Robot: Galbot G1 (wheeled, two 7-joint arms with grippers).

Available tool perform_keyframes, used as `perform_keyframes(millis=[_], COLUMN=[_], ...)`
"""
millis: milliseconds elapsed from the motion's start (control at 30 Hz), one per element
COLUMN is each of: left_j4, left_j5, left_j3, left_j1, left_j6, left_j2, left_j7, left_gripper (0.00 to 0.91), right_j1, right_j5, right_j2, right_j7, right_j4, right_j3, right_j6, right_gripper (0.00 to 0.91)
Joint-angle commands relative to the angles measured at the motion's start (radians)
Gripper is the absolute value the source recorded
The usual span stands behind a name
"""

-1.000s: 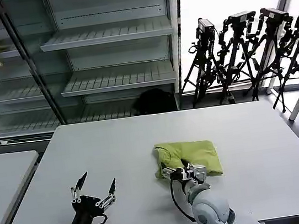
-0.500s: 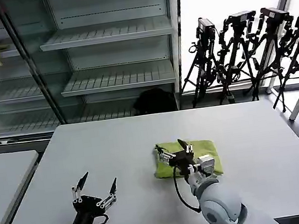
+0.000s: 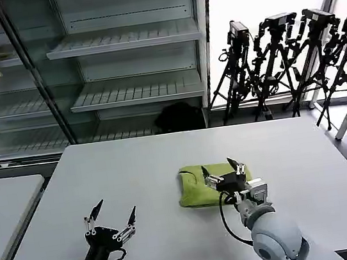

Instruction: Fold and organize the clothes.

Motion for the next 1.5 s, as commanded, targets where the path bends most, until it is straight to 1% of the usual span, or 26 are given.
perform_keyframes(millis=[33, 67, 100, 133, 167, 200, 300, 367, 433, 633, 733, 833, 933, 1000, 1100, 1200, 1300, 1400, 1500], left_j4=[-0.001, -0.002, -0.003, -0.003, -0.002, 0.000, 0.005, 0.004, -0.001, 0.001, 0.001, -0.001, -0.007, -0.009, -0.011, -0.013, -0.016, -0.013, -0.008], left_j5=[-0.004, -0.006, -0.007, -0.009, -0.012, -0.012, -0.012, -0.011, -0.010, -0.009, -0.009, -0.009, -0.007, -0.008, -0.009, -0.008, -0.007, -0.006, -0.007], left_j3=[-0.003, -0.002, 0.000, 0.001, 0.003, 0.004, 0.006, 0.009, 0.010, 0.003, 0.006, 0.012, 0.009, 0.002, -0.005, -0.004, 0.000, -0.003, -0.003], left_j1=[0.003, 0.004, 0.004, 0.005, 0.006, 0.007, 0.005, 0.004, 0.005, 0.016, 0.011, 0.009, 0.016, 0.022, 0.028, 0.026, 0.026, 0.031, 0.031], left_j6=[-0.008, -0.015, -0.017, -0.019, -0.023, -0.028, -0.030, -0.029, -0.025, -0.026, -0.025, -0.024, -0.024, -0.025, -0.026, -0.026, -0.025, -0.027, -0.030], left_j2=[-0.001, -0.005, -0.009, -0.012, -0.013, -0.013, -0.011, -0.011, -0.011, -0.003, -0.004, -0.006, -0.006, -0.003, 0.002, 0.000, -0.006, -0.006, -0.004], left_j7=[-0.002, -0.007, -0.010, -0.012, -0.013, -0.013, -0.012, -0.010, -0.009, -0.011, -0.011, -0.010, -0.010, -0.010, -0.011, -0.011, -0.010, -0.011, -0.011], left_gripper=[0.907, 0.907, 0.907, 0.907, 0.907, 0.907, 0.907, 0.907, 0.907, 0.907, 0.907, 0.907, 0.907, 0.907, 0.907, 0.907, 0.907, 0.907, 0.907], right_j1=[-0.041, -0.058, -0.079, -0.093, -0.134, -0.158, -0.214, -0.252, -0.306, -0.471, -0.489, -0.447, -0.408, -0.390, -0.348, -0.304, -0.289, -0.285, -0.268], right_j5=[-0.036, -0.041, -0.042, -0.042, -0.043, -0.045, -0.049, -0.064, -0.067, -0.016, -0.001, 0.008, 0.007, 0.001, -0.004, 0.000, 0.027, 0.034, 0.018], right_j2=[-0.039, -0.050, -0.062, -0.066, -0.086, -0.102, -0.136, -0.147, -0.159, -0.194, -0.192, -0.175, -0.177, -0.185, -0.190, -0.181, -0.179, -0.174, -0.162], right_j7=[-0.050, -0.090, -0.130, -0.144, -0.199, -0.221, -0.263, -0.271, -0.272, -0.241, -0.240, -0.238, -0.242, -0.246, -0.249, -0.226, -0.204, -0.188, -0.187], right_j4=[-0.073, -0.063, -0.052, -0.048, -0.040, -0.042, -0.068, -0.070, -0.053, 0.016, 0.021, -0.006, -0.028, -0.030, -0.026, -0.013, 0.005, -0.012, -0.058], right_j3=[0.046, 0.069, 0.088, 0.100, 0.132, 0.153, 0.197, 0.222, 0.266, 0.400, 0.421, 0.405, 0.373, 0.350, 0.285, 0.217, 0.170, 0.143, 0.121], right_j6=[0.076, 0.135, 0.161, 0.173, 0.238, 0.275, 0.336, 0.376, 0.383, 0.425, 0.455, 0.459, 0.440, 0.412, 0.368, 0.296, 0.252, 0.231, 0.245], right_gripper=[0.907, 0.907, 0.907, 0.907, 0.907, 0.907, 0.907, 0.907, 0.907, 0.907, 0.907, 0.907, 0.907, 0.907, 0.907, 0.907, 0.907, 0.907, 0.907])
